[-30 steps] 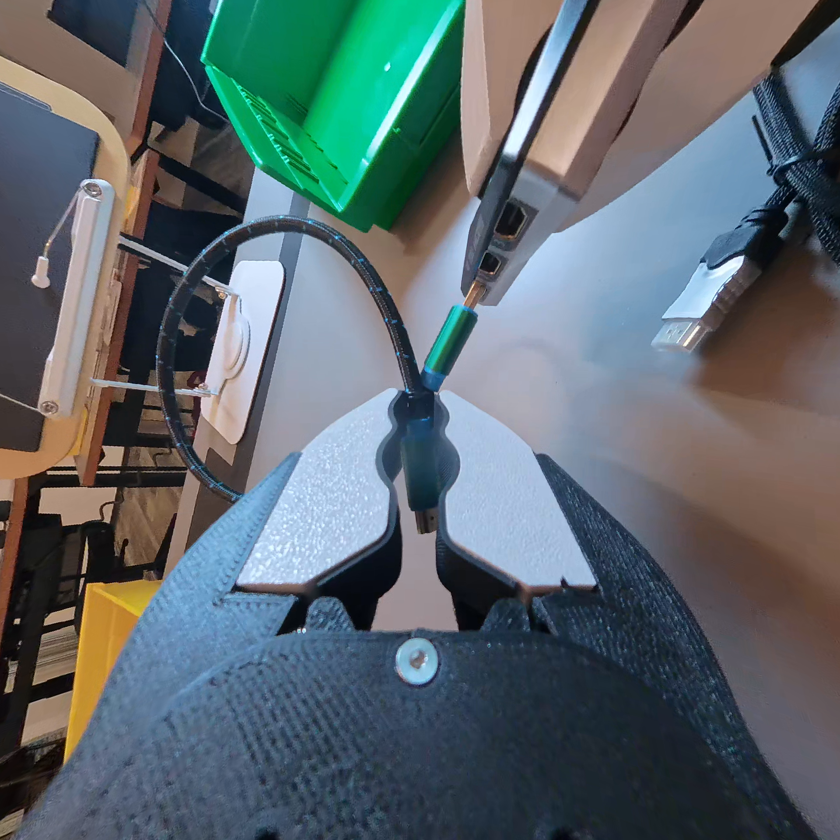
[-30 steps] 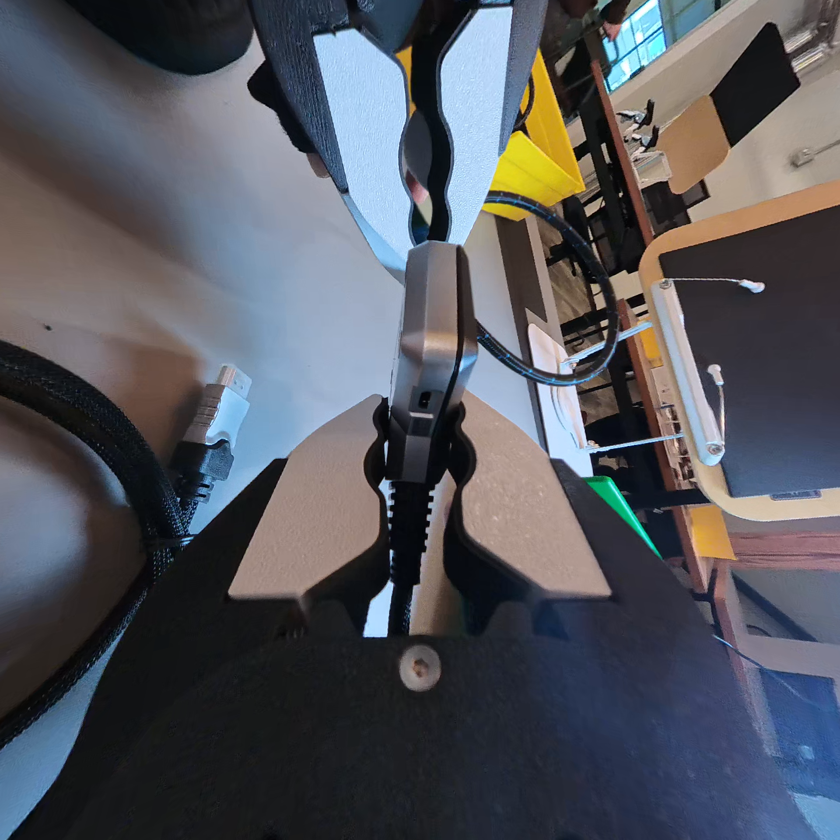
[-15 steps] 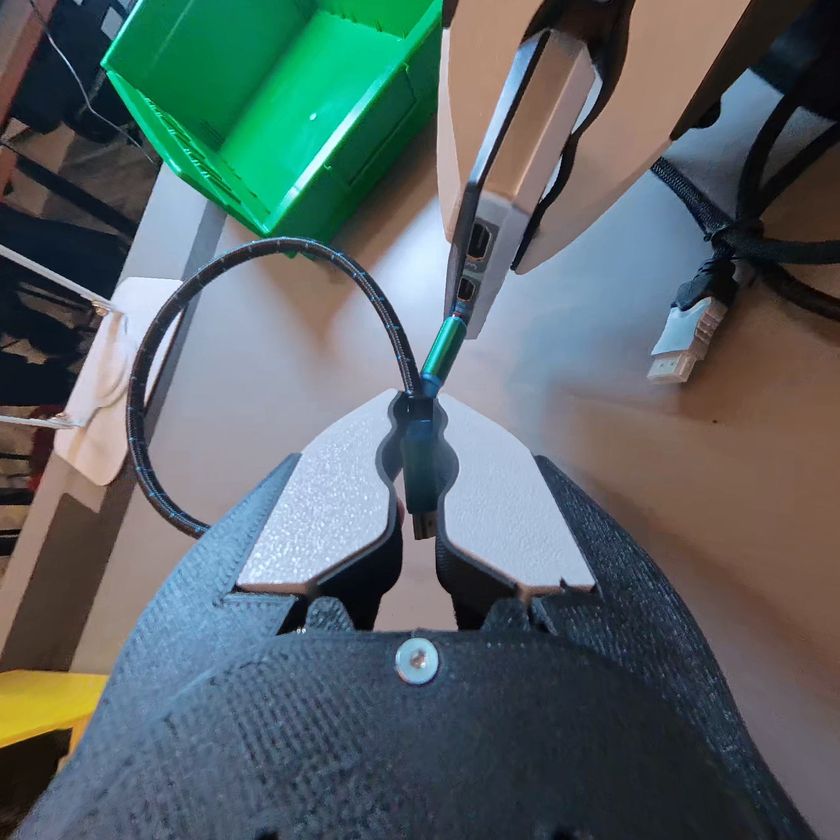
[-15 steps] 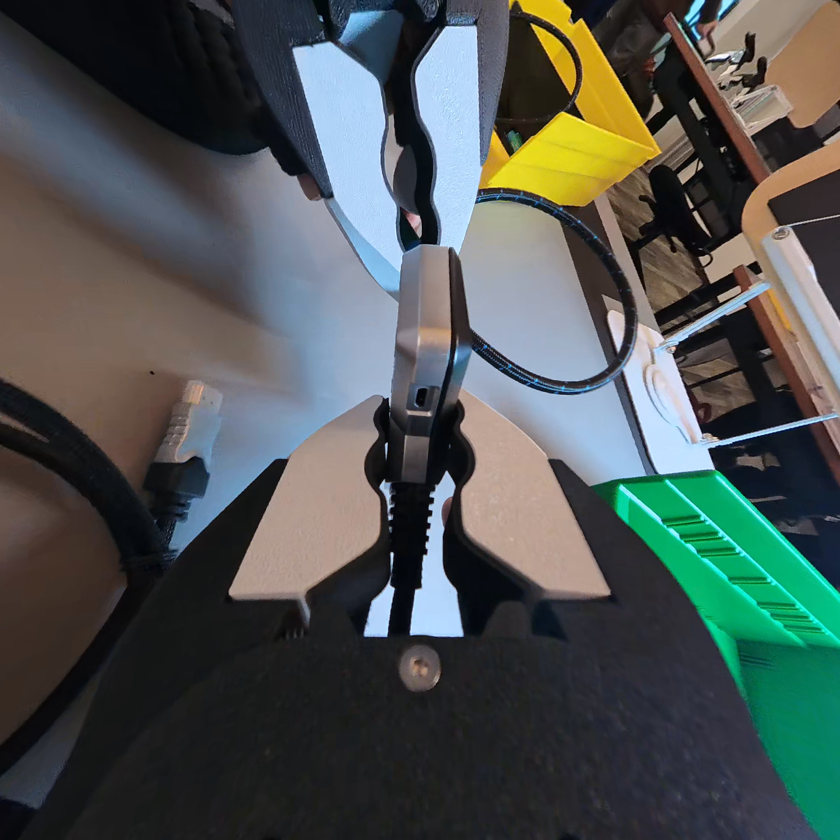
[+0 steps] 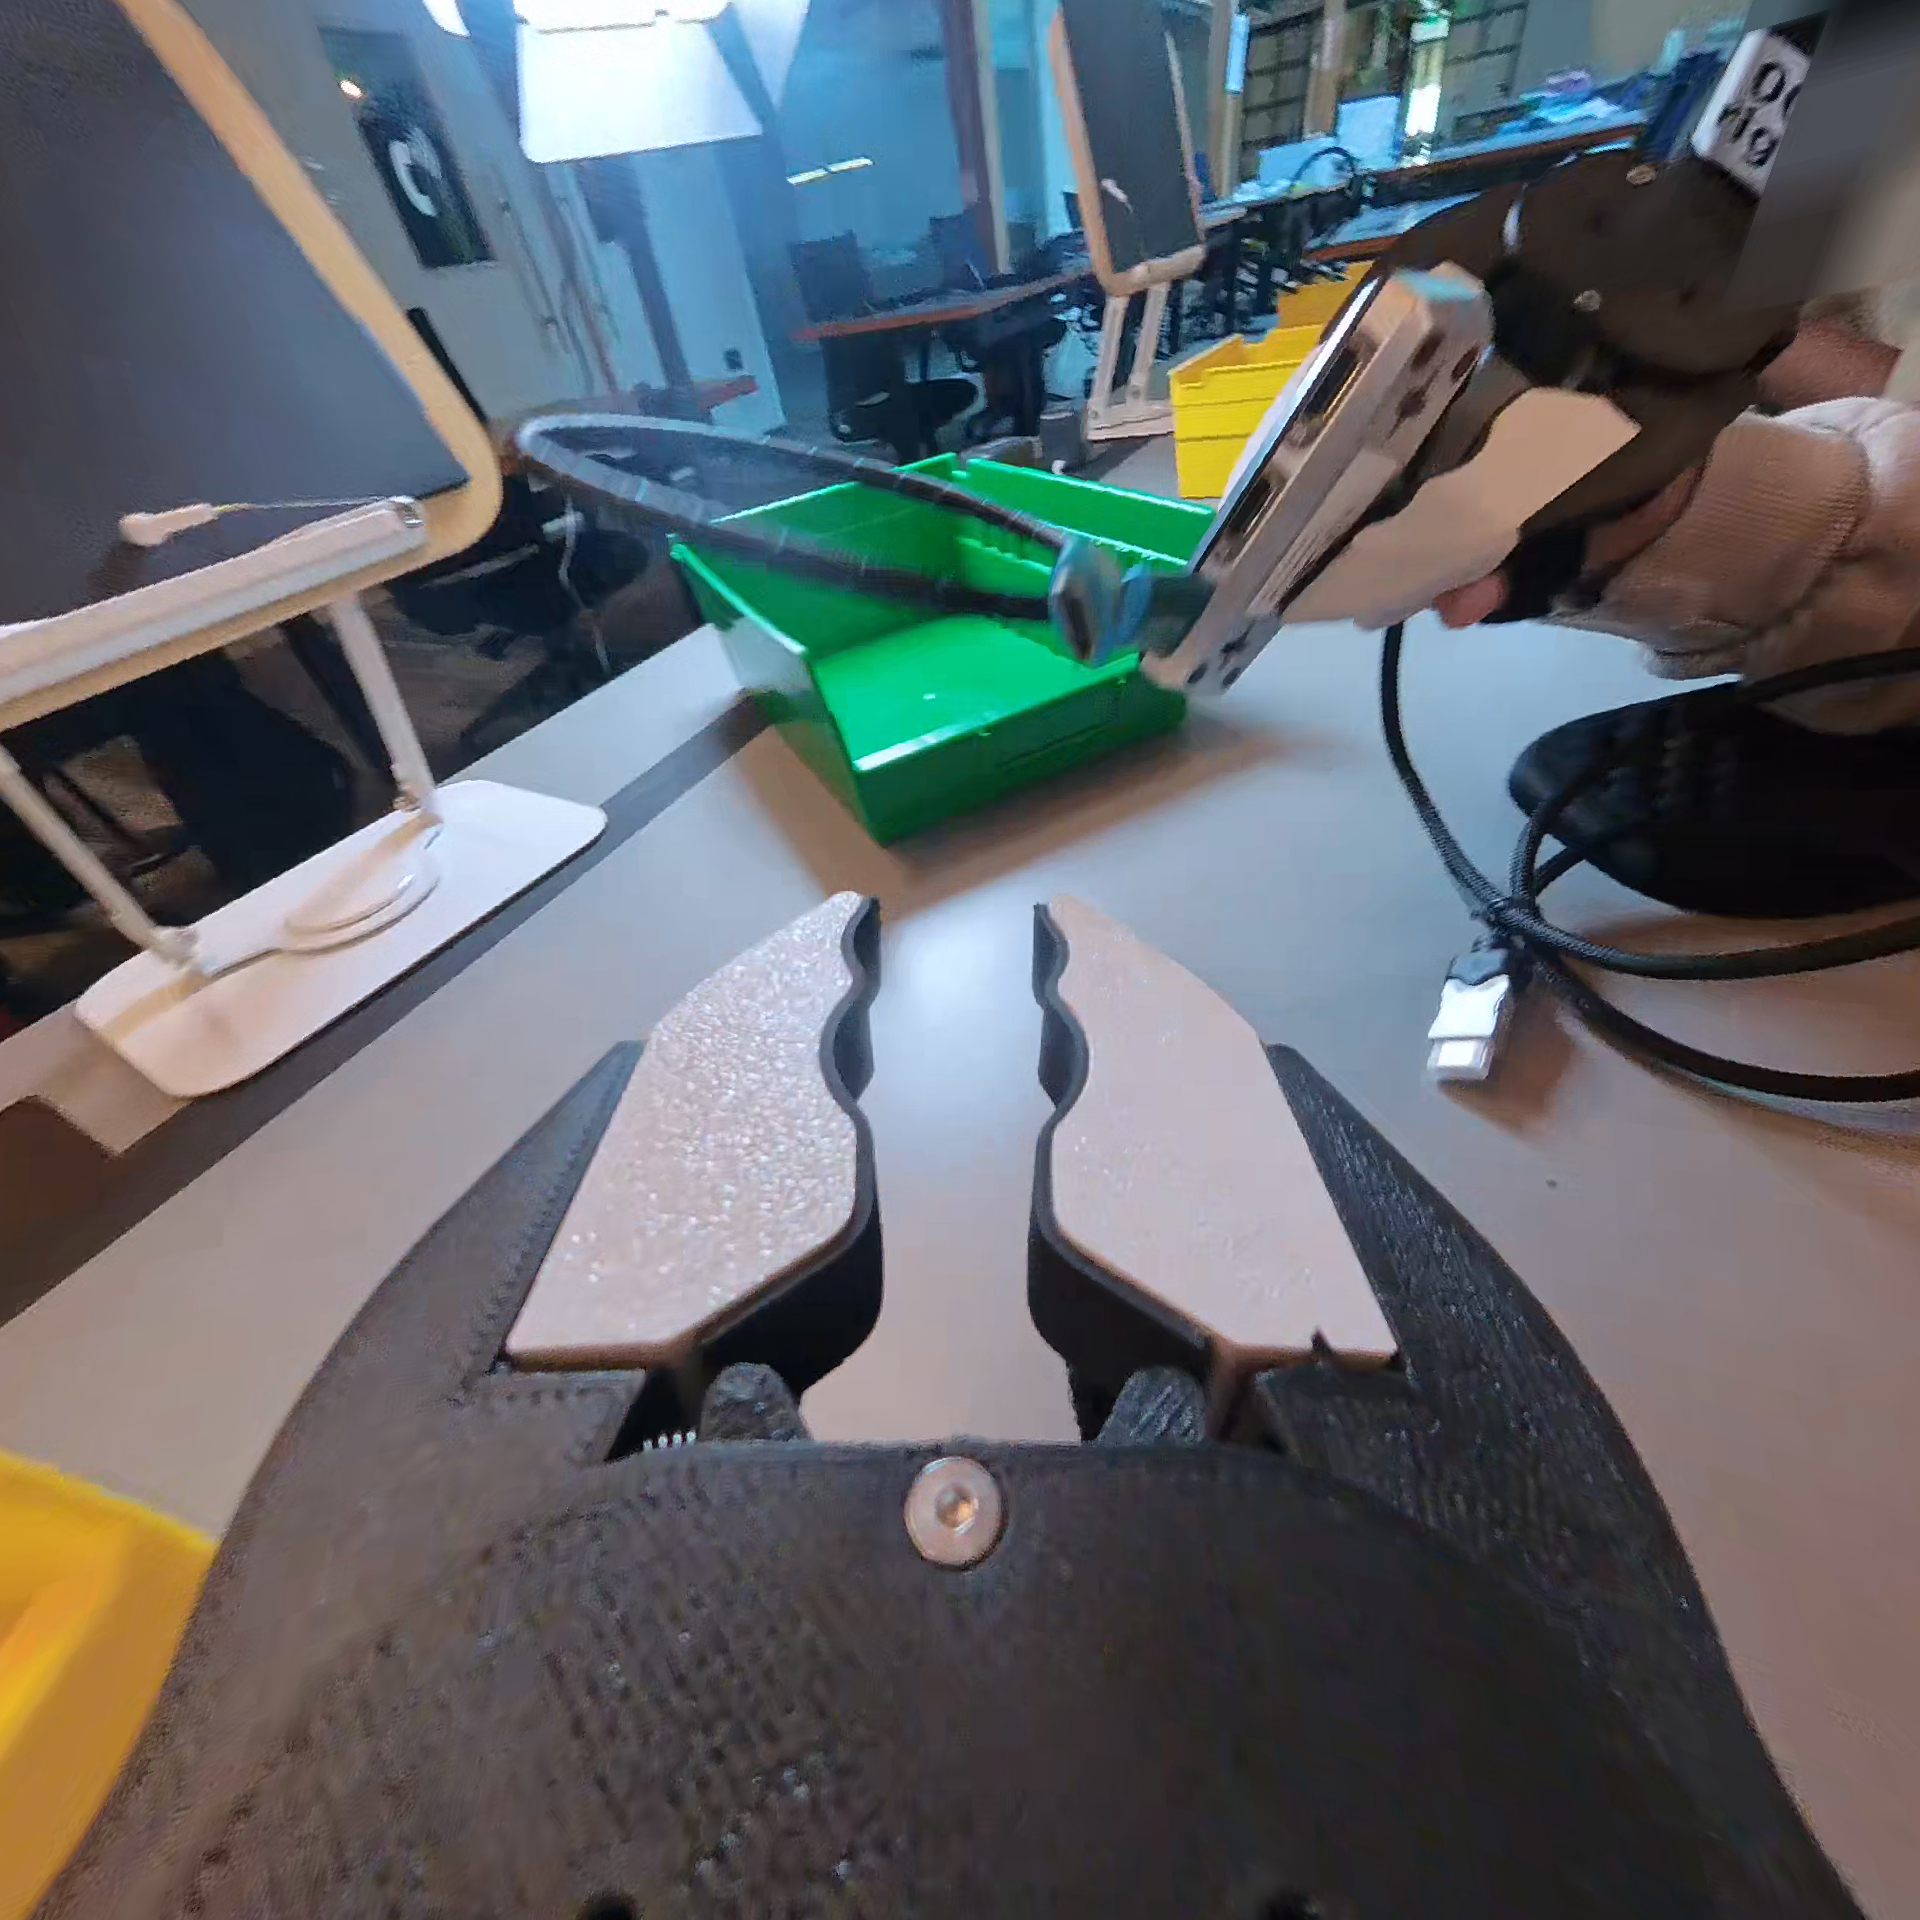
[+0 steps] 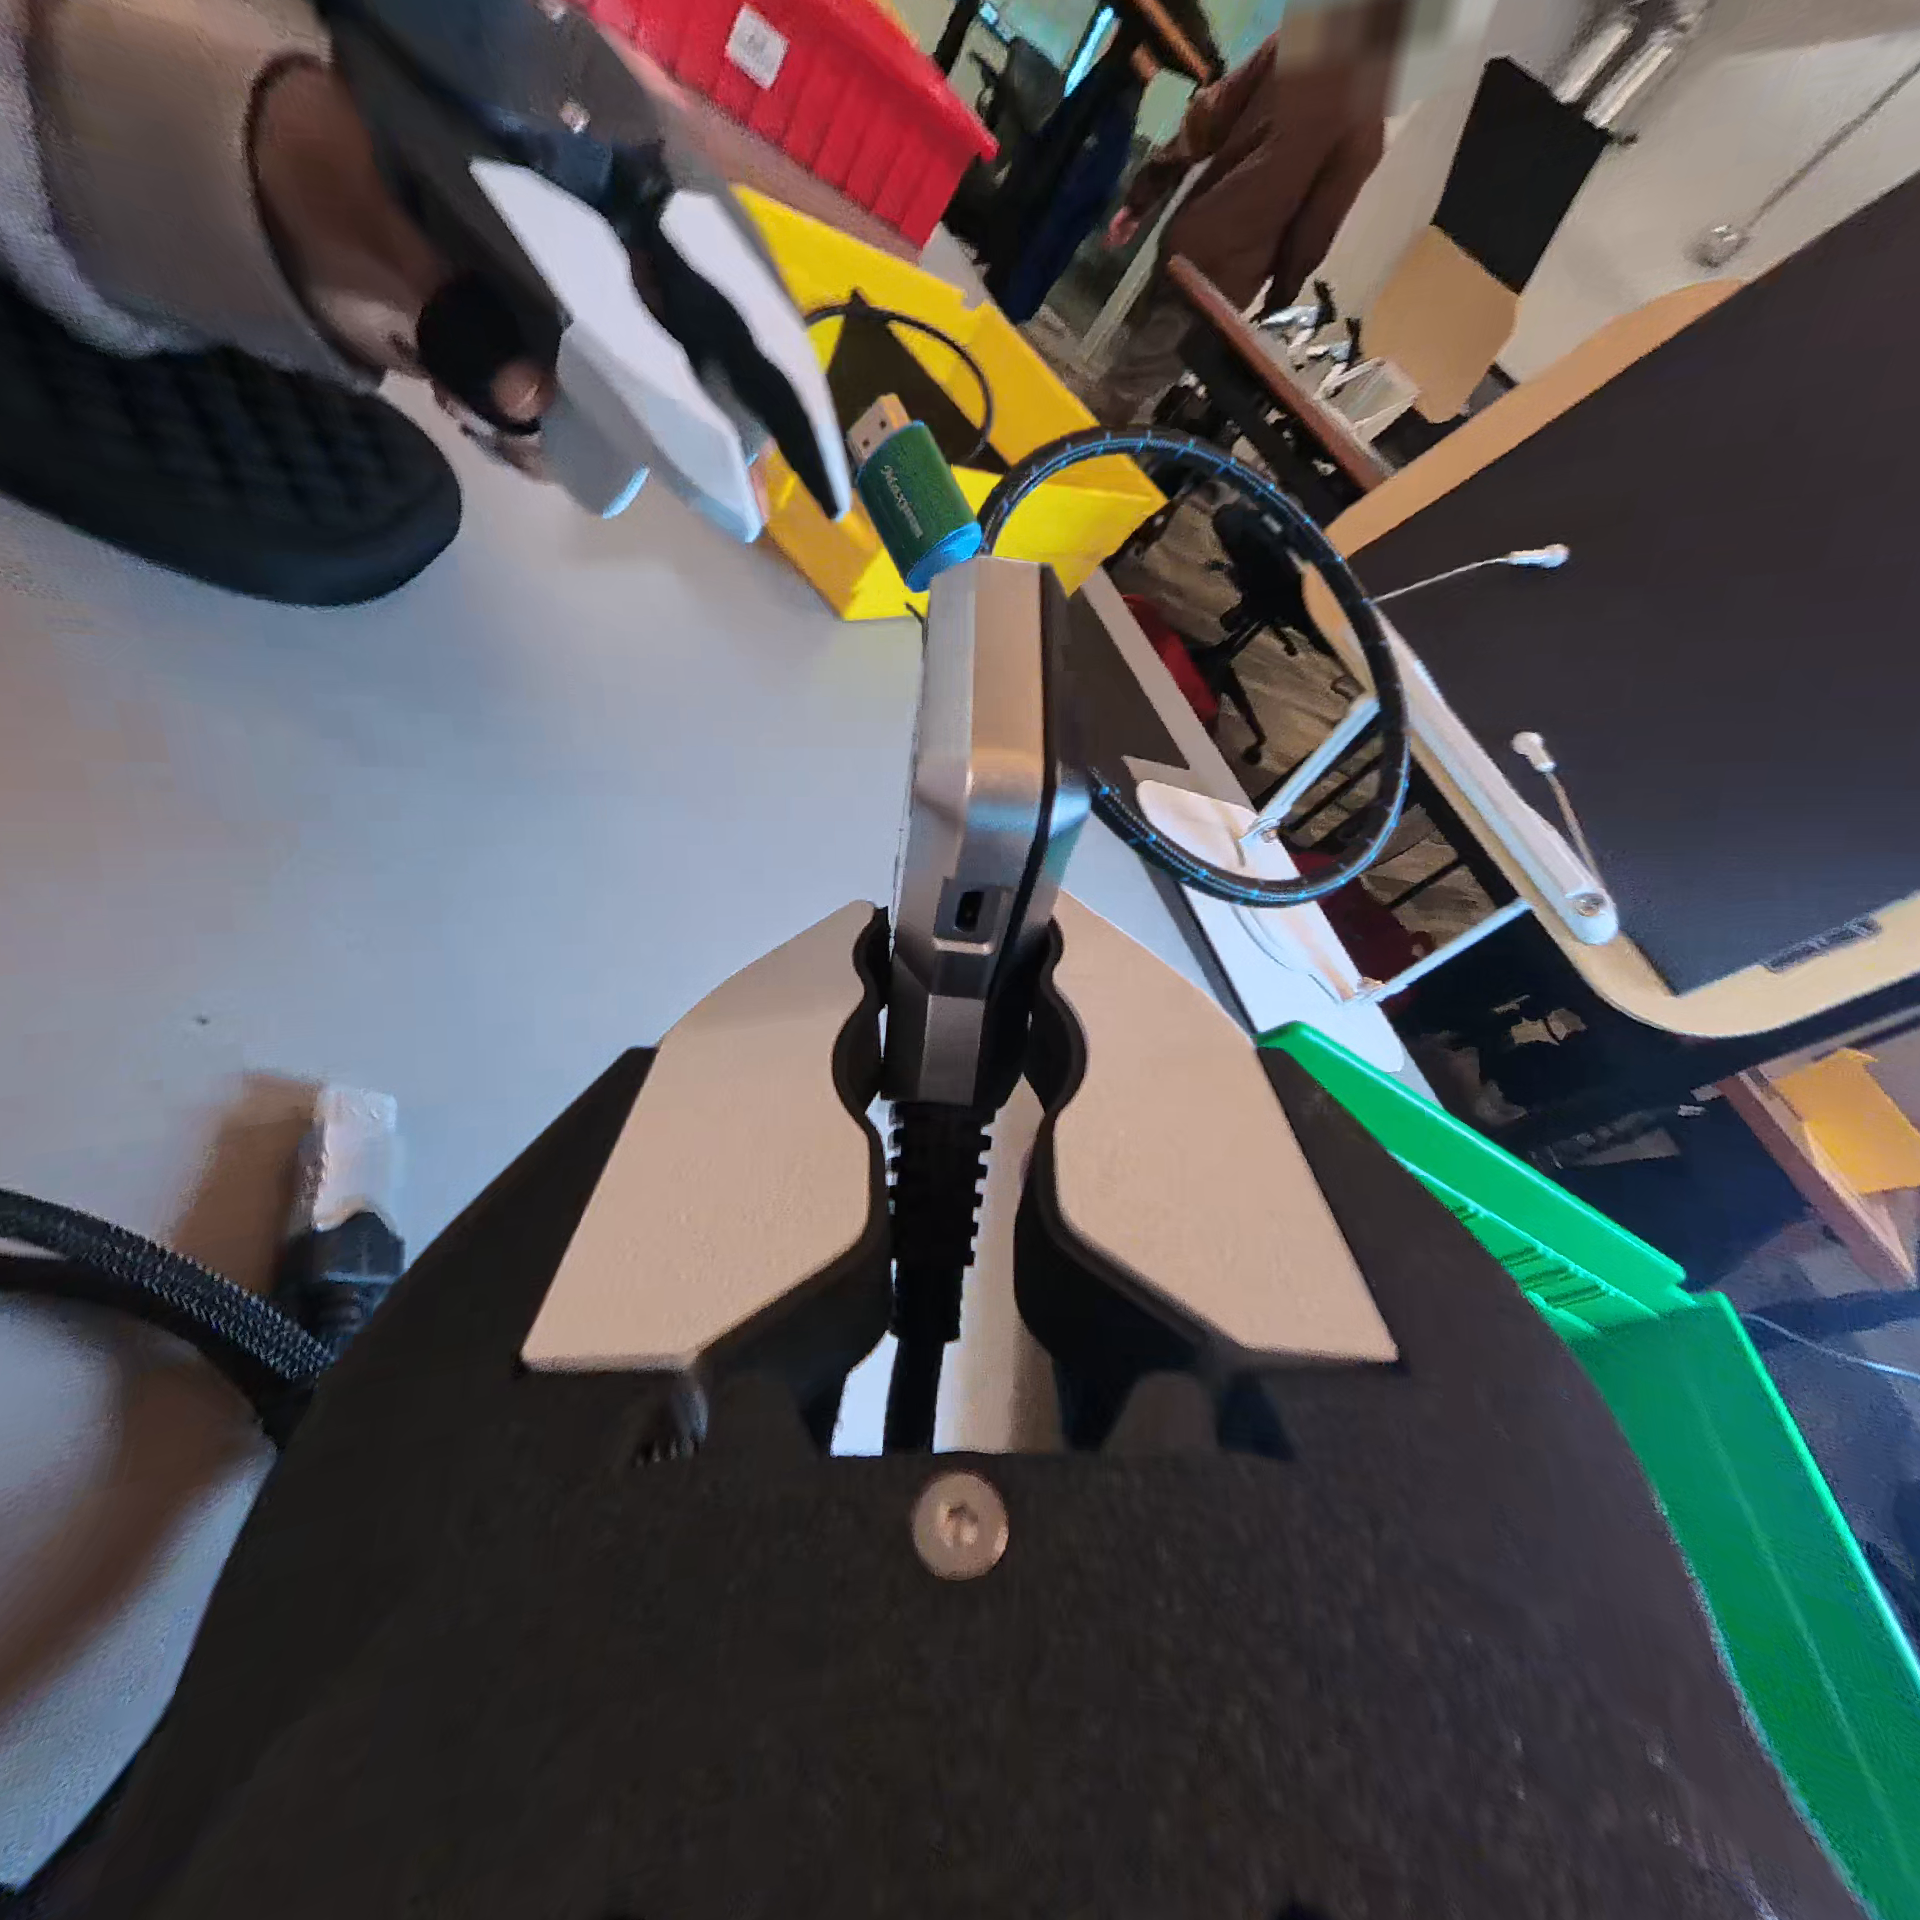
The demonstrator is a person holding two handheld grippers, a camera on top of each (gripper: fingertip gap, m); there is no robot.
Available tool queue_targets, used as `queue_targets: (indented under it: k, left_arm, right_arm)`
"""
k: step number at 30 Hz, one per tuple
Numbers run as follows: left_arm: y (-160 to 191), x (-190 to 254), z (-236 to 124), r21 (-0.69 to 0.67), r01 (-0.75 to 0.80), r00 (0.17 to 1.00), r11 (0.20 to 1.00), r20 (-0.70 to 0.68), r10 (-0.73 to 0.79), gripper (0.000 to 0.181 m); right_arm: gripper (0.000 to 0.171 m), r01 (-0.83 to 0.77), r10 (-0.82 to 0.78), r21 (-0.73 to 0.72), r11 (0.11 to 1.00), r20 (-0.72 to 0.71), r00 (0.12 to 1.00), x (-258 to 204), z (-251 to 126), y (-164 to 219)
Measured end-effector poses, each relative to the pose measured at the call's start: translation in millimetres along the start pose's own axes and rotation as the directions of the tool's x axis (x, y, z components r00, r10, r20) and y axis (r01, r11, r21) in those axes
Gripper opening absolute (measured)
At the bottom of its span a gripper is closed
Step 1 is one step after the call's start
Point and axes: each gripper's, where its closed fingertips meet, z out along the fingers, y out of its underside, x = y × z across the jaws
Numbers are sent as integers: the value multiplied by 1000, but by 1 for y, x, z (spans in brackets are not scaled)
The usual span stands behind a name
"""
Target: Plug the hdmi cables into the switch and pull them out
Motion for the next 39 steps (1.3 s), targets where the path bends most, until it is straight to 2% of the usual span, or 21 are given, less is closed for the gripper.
queue_targets:
  k: [5, 9, 13, 17, 20, 23, 24, 25, 26, 29, 32, 36, 39]
  left_arm:
    - [13, -67, -35, -103, -41, 960, 994, 270, 68, 31]
    - [3, -151, -97, -67, 79, 875, 995, 482, -37, 29]
    - [22, -226, -143, -206, 203, 804, 957, 593, -43, 30]
    - [58, -252, -137, -358, 371, 823, 857, 554, -125, 33]
    - [97, -254, -120, -506, 432, 834, 746, 539, -117, 39]
    - [134, -263, -108, -568, 491, 813, 661, 571, -114, 41]
    - [143, -269, -109, -592, 494, 807, 637, 585, -81, 38]
    - [147, -271, -109, -612, 484, 813, 626, 580, -61, 20]
    - [143, -269, -105, -608, 476, 821, 635, 566, -74, 11]
    - [97, -265, -101, -493, 464, 817, 736, 559, -141, 7]
    - [45, -250, -111, -469, 378, 837, 798, 541, -79, 7]
    - [-12, -195, -107, -462, 247, 892, 852, 451, -14, 7]
    - [-23, -131, -87, -470, 168, 944, 866, 329, -5, 7]
  right_arm:
    - [23, 4, -2, 16, 1000, -80, 997, 14, -5, 2]
    - [23, 8, -8, 9, 1000, -82, 997, 16, -5, 4]
    - [23, 25, -25, -2, 1000, -71, 997, 11, -2, 5]
    - [23, 69, -70, -24, 997, -62, 996, 5, 1, 6]
    - [23, 99, -102, -41, 994, -53, 993, 1, 2, 8]
    - [23, 115, -117, -48, 992, -48, 992, -1, 2, 9]
    - [23, 115, -118, -46, 992, -47, 992, -2, 1, 9]
    - [23, 115, -117, -41, 992, -48, 992, -2, 0, 8]
    - [23, 115, -117, -36, 993, -50, 992, -1, -1, 6]
    - [23, 113, -114, -20, 993, -59, 992, 2, -6, 3]
    - [23, 93, -93, 2, 996, -59, 994, 5, -9, 0]
    - [23, 84, -83, 6, 996, -70, 994, 8, -11, 0]
    - [23, 98, -97, 4, 995, -86, 991, 9, -13, -3]
